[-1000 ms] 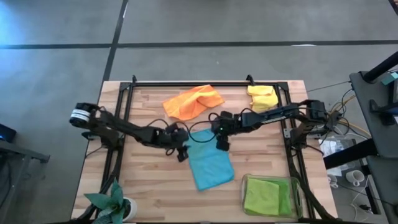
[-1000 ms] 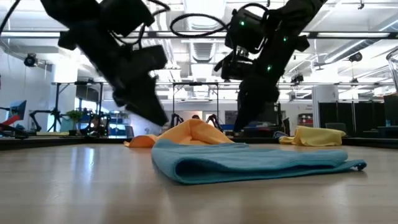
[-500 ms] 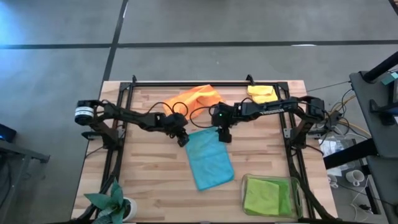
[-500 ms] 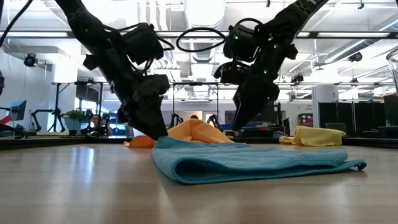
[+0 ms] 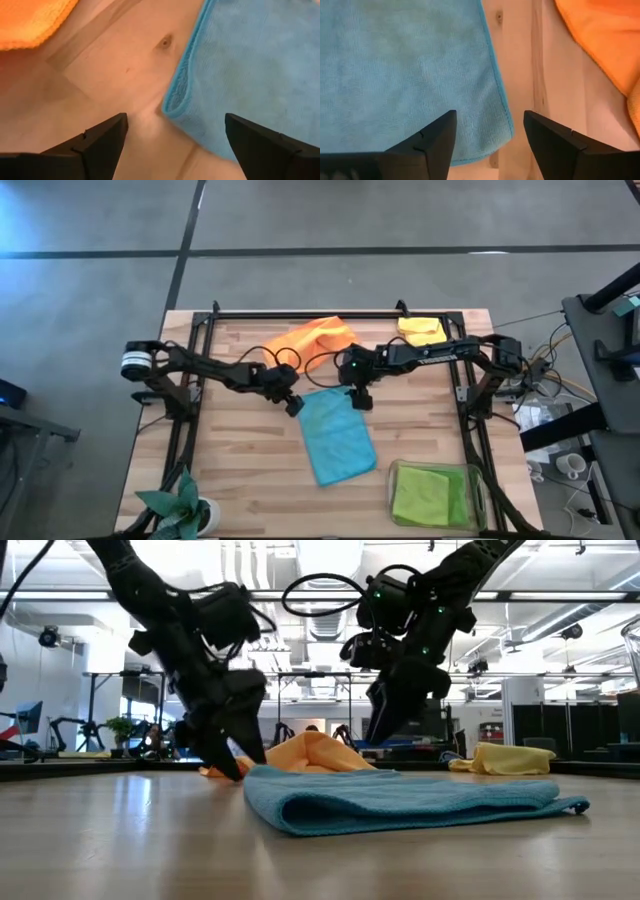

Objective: Fold microfiber towels
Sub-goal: Fold the blue microfiber towel

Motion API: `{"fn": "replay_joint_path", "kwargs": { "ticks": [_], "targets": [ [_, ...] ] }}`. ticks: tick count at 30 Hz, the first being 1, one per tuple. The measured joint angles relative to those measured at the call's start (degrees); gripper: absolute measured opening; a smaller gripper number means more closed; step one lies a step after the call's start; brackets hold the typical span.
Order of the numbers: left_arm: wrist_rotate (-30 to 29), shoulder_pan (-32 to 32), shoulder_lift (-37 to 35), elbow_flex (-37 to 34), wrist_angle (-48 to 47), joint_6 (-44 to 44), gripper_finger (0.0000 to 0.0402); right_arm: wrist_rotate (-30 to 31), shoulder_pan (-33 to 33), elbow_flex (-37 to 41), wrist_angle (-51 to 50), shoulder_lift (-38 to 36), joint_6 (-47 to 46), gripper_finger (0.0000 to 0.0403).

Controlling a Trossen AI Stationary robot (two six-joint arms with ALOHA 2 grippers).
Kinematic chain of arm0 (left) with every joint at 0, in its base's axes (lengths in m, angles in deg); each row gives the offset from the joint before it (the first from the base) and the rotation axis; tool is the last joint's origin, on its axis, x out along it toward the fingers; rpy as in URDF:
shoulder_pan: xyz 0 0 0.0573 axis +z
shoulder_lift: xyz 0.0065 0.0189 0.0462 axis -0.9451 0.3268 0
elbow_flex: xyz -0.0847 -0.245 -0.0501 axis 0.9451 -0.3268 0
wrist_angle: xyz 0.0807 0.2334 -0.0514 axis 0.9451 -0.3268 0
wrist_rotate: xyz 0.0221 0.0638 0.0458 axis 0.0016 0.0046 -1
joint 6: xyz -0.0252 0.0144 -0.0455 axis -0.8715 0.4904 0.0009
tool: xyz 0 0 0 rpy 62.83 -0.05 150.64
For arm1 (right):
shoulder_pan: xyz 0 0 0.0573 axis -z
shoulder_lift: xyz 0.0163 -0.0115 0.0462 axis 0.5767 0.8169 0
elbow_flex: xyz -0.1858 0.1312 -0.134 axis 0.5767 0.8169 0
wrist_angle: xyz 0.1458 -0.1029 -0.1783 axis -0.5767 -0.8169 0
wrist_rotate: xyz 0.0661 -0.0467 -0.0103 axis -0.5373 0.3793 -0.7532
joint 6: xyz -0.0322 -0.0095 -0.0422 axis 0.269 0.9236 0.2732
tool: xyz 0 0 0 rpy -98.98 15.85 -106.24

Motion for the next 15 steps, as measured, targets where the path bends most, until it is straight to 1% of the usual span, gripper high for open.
{"fn": "replay_joint_path", "kwargs": {
  "ticks": [3,6,11,15],
  "targets": [
    [-1.4,-0.1,1.5,0.1,1.6,-1.1,0.0318,0.0,0.1,0.8,1.9,0.0,0.3,0.0236],
    [-1.2,0.0,2.5,0.5,2.6,-2.7,0.0299,0.0,0.6,1.6,3.1,0.1,-0.6,0.0233],
    [-0.8,-0.8,2.7,0.6,2.7,-3.9,0.0236,0.1,2.1,1.9,0.6,2.7,-2.1,0.0227],
    [0.0,-0.8,2.8,0.5,2.7,-4.0,0.0178,0.2,3.2,1.8,2.4,5.8,-2.4,0.0234]
  ]
}}
